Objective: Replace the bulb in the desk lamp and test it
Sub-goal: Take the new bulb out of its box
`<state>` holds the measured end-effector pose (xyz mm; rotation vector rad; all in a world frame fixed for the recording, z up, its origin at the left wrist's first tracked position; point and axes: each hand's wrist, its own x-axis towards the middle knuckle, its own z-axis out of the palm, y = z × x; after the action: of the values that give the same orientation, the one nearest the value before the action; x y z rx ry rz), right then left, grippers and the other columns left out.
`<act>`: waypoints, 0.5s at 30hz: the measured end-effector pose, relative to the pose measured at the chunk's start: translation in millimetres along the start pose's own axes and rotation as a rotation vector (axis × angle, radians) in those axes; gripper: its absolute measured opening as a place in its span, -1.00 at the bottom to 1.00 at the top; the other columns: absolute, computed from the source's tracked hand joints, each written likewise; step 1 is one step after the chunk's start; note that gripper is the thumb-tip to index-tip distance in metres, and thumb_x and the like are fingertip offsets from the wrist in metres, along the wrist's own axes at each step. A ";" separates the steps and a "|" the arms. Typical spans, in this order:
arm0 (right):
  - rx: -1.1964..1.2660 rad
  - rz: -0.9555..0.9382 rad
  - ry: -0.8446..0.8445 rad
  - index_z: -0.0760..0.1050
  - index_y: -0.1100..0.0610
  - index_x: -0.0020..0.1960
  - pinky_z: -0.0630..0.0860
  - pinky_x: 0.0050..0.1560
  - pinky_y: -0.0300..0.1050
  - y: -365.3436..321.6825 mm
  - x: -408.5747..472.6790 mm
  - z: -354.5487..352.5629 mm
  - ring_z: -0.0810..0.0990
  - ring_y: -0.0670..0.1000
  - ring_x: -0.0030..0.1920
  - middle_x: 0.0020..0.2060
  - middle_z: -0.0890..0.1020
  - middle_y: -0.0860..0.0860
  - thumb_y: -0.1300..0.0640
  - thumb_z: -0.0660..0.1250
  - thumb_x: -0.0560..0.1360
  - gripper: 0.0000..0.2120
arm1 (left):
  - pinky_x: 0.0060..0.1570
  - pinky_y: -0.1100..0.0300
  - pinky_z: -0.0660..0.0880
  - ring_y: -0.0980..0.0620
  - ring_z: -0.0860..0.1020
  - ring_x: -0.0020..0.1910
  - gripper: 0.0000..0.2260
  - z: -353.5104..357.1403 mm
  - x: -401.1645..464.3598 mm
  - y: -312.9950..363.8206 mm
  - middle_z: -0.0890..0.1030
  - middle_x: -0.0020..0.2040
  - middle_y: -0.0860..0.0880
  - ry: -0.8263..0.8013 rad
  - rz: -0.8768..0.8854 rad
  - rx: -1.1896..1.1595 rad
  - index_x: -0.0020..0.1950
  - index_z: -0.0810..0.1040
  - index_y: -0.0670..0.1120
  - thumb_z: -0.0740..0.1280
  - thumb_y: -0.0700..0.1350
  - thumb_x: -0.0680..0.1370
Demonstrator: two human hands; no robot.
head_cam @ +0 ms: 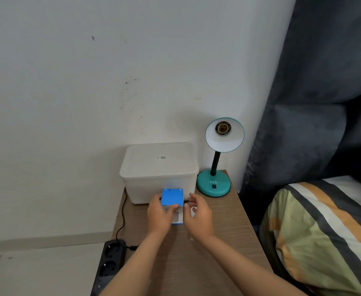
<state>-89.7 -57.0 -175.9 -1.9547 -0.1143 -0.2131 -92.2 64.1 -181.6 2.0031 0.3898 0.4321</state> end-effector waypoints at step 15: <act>0.239 0.193 -0.212 0.38 0.00 0.27 0.50 -0.19 -0.39 -10.9 5.1 -2.0 0.55 -0.13 -0.05 -0.07 0.56 -0.03 0.33 0.27 0.48 -0.58 | 0.05 0.09 0.54 0.09 0.54 0.07 -0.50 -22.3 -7.7 -8.5 0.57 0.08 0.06 -0.079 0.101 -0.084 0.13 0.43 0.05 0.55 -0.08 0.28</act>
<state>-86.8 -54.7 -164.3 -1.7317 -0.0851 0.1308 -110.0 81.7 -180.7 1.9572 0.2179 0.4237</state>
